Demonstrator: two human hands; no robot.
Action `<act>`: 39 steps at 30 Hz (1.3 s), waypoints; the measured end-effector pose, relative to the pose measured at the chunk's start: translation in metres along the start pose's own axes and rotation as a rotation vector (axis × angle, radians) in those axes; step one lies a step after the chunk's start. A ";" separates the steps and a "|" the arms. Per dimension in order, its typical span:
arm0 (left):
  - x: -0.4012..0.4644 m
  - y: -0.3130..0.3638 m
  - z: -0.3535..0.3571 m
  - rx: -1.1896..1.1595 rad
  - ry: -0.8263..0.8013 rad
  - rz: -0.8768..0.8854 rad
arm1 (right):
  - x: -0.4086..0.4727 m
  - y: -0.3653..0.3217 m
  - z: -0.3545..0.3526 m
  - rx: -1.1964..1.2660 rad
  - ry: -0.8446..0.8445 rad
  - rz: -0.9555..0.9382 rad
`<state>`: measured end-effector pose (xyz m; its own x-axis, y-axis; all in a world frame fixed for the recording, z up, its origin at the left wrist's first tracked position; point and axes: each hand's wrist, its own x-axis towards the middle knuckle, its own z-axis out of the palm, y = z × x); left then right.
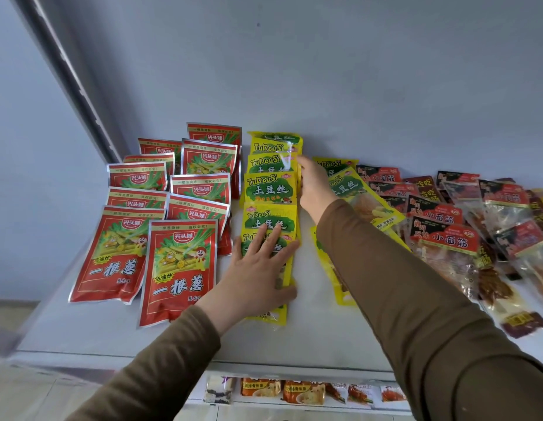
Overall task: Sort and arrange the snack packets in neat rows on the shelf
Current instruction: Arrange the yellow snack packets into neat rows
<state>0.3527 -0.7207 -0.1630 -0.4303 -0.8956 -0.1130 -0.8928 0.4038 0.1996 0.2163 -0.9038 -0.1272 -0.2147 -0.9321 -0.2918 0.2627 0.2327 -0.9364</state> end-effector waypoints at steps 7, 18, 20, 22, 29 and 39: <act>0.000 0.000 0.001 0.006 0.005 0.002 | -0.004 -0.010 0.001 -0.175 0.033 -0.157; -0.003 0.001 0.001 -0.004 0.024 -0.007 | -0.014 0.012 0.008 -0.163 -0.030 0.163; -0.002 0.001 0.002 -0.013 0.031 -0.009 | -0.009 0.018 0.005 -0.156 -0.057 0.173; -0.002 0.001 0.002 -0.012 0.031 -0.010 | -0.004 0.025 0.005 -0.133 -0.073 0.176; -0.003 -0.005 -0.004 0.072 0.079 -0.007 | 0.037 0.050 -0.009 -0.169 -0.135 0.109; -0.050 -0.009 0.002 0.002 0.262 0.014 | -0.078 0.049 -0.028 -0.202 -0.164 -0.002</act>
<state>0.3822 -0.6792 -0.1609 -0.3938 -0.9075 0.1463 -0.8873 0.4168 0.1972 0.2194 -0.8116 -0.1560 -0.0552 -0.9613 -0.2698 0.0660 0.2661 -0.9617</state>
